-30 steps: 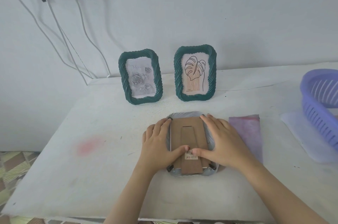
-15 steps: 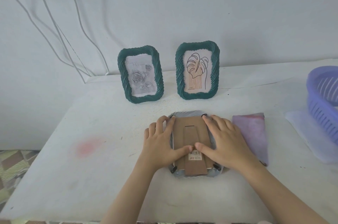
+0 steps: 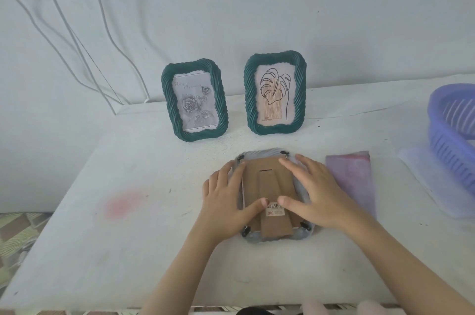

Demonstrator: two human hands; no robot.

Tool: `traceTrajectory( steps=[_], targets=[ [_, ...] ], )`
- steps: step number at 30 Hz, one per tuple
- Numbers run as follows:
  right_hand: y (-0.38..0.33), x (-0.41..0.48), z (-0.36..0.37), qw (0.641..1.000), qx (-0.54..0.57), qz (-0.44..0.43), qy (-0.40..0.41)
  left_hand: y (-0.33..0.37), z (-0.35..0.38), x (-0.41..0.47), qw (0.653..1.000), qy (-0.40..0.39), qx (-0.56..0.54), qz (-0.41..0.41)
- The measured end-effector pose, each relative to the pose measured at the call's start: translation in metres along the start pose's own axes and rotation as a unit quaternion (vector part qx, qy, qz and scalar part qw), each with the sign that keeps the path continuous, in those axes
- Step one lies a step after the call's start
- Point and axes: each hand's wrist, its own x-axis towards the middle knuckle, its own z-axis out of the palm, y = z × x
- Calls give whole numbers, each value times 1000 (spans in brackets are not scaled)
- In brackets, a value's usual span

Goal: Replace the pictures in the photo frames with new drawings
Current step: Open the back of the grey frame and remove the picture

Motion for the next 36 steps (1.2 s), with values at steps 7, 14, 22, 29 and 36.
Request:
traceTrajectory(
  steps=[7, 14, 22, 29, 36],
  targets=[
    [13, -68, 9, 995, 55, -70, 51, -11, -5, -50, 991, 35, -109, 63],
    [22, -78, 25, 987, 96, -69, 112, -12, 6, -63, 985, 38, -166, 29],
    [22, -75, 30, 985, 103, -74, 121, -2, 5, -73, 976, 55, -209, -8],
    [19, -75, 30, 989, 100, -54, 95, -4, 7, -71, 977, 47, -208, -6],
    [16, -78, 30, 990, 95, -58, 89, -3, 7, -71, 979, 43, -197, 9]
  ],
)
